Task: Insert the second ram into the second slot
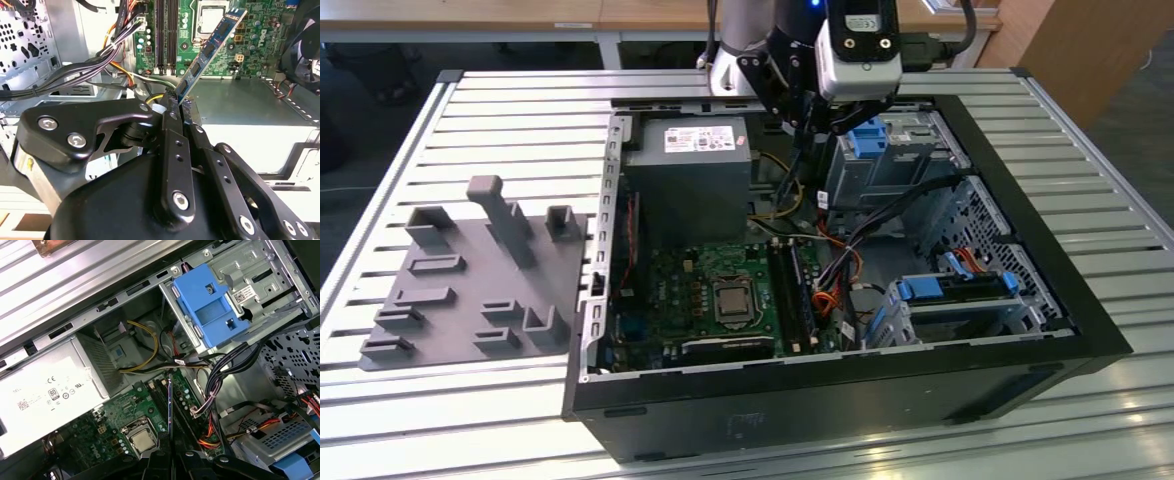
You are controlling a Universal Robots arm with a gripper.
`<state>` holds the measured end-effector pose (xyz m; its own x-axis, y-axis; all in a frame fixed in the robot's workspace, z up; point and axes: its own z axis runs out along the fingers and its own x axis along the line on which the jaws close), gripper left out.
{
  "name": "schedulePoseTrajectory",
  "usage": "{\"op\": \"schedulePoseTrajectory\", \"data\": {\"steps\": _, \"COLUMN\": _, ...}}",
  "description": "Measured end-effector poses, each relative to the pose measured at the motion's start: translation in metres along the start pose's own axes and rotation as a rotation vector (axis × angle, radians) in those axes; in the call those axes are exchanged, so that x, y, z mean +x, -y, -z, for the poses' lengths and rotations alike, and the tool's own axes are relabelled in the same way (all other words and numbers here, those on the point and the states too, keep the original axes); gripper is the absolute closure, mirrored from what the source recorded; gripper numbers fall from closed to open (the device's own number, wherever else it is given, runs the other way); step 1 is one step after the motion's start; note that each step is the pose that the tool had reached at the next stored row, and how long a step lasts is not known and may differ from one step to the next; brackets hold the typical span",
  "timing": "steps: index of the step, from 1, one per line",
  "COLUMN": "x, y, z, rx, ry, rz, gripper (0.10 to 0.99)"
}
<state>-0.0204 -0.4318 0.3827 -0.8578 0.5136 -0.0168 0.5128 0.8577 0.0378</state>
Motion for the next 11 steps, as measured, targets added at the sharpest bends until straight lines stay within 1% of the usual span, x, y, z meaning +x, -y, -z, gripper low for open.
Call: {"op": "schedulePoseTrajectory", "data": {"steps": 11, "x": 0.0000, "y": 0.0000, "z": 0.0000, "rx": 0.001, "ry": 0.0014, "rz": -0.038, "gripper": 0.949}}
